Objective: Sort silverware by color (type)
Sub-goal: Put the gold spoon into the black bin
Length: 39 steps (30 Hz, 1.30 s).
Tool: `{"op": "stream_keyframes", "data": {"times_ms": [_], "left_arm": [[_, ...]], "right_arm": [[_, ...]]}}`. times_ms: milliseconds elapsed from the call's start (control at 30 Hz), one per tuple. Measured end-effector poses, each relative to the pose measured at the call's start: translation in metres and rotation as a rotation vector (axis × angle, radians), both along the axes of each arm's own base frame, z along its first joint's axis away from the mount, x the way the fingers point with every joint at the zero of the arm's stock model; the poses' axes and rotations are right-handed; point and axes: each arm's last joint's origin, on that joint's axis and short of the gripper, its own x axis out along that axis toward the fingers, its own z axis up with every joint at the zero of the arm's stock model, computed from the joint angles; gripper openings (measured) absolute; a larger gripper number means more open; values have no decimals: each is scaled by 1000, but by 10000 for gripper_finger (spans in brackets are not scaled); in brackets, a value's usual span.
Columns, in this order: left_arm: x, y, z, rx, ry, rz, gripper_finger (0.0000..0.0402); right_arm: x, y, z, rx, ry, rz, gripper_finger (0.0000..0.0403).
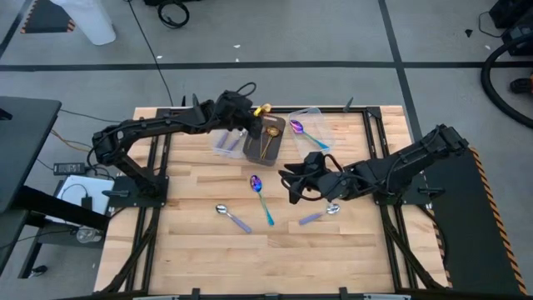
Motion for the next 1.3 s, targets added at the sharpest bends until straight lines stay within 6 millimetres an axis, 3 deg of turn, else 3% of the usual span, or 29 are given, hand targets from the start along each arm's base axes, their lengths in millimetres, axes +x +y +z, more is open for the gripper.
{"op": "stream_keyframes", "data": {"times_ms": [267,733,1300], "left_arm": [[8,4,5,175,-28,-79,22],[33,14,-54,139,113,-155,24],[36,34,-98,79,223,-129,25]], "right_arm": [[2,-9,0,-16,8,-26,158],[3,-12,0,-26,6,-42,158],[2,-12,-2,-37,33,-49,158]]}}
